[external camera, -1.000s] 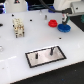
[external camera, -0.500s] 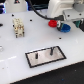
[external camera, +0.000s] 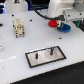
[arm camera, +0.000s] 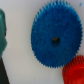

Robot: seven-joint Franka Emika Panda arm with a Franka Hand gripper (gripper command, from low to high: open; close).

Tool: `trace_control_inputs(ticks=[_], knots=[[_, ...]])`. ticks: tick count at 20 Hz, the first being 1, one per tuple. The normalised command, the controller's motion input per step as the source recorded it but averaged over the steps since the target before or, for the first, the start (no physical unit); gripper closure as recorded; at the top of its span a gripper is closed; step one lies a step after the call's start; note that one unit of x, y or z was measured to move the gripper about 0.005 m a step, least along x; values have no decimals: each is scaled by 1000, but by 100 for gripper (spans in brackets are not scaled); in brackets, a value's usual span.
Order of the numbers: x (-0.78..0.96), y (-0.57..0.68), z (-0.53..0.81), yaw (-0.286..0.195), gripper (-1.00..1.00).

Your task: Insert the blue gear onto the right peg, followed by the red gear

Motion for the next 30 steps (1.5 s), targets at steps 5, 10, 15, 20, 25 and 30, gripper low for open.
trace_control_inputs(ticks=[5,10,15,20,25,30], knots=[[-314,-31,-39,0,-100],[-188,-55,-110,0,-100],[-293,0,-73,0,-100],[-427,2,-145,0,-100],[-331,-29,-162,0,-100],[-191,-52,-162,0,100]])
